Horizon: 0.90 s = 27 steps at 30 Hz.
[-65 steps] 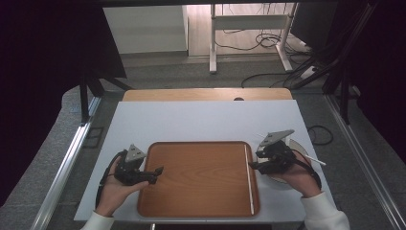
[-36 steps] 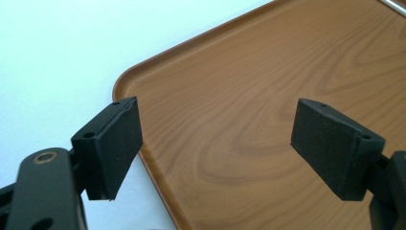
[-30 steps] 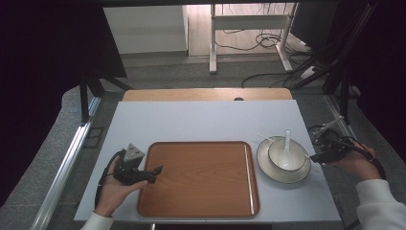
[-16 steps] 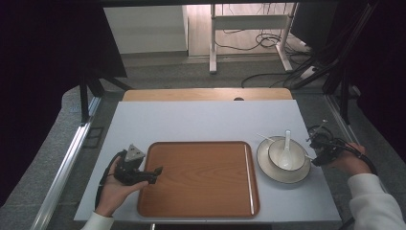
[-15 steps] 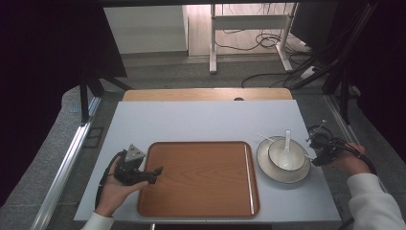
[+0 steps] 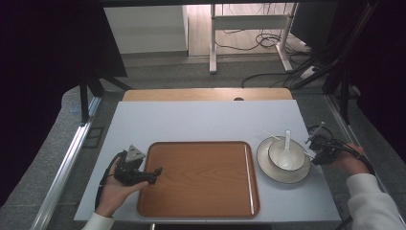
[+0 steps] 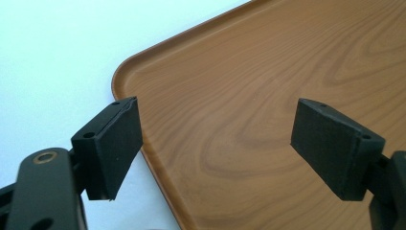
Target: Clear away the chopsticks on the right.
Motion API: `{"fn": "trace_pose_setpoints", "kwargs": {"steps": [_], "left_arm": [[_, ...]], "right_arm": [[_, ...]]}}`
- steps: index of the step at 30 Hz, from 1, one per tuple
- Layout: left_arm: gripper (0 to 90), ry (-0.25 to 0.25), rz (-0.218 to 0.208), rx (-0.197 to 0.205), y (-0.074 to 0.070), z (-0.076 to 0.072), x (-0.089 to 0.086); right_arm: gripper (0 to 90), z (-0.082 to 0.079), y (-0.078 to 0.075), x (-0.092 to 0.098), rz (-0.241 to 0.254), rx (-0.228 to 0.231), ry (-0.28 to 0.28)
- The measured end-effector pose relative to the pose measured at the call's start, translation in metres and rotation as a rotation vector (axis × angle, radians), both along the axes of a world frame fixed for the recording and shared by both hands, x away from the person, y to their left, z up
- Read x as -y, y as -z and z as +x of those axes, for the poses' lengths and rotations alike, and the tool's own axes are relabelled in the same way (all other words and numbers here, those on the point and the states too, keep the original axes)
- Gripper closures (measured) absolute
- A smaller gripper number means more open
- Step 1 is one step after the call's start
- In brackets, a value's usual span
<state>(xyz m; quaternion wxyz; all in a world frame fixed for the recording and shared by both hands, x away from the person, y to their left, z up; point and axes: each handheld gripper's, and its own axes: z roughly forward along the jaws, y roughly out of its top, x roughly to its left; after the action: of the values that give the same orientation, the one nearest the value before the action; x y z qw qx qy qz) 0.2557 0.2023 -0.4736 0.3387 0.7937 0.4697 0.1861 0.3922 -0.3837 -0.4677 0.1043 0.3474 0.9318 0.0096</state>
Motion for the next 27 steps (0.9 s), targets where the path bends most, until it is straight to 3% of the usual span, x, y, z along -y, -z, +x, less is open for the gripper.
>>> {"fn": "trace_pose_setpoints", "kwargs": {"steps": [7,17,23,27], "left_arm": [[17.7,-0.002,0.001,-0.002,0.001,0.0,-0.001],[17.7,-0.003,0.001,0.0,0.0,0.0,-0.001],[17.7,-0.008,-0.003,0.001,0.0,0.001,-0.002],[17.7,-0.008,-0.001,0.002,-0.001,0.0,-0.003]], "right_arm": [[83.0,-0.002,-0.002,-0.002,0.023,0.017,-0.018],[83.9,-0.008,-0.015,0.002,0.077,0.103,0.083],[83.9,-0.02,-0.04,0.004,0.143,0.181,0.122],[83.9,-0.034,-0.064,0.001,0.245,0.255,0.136]]}}
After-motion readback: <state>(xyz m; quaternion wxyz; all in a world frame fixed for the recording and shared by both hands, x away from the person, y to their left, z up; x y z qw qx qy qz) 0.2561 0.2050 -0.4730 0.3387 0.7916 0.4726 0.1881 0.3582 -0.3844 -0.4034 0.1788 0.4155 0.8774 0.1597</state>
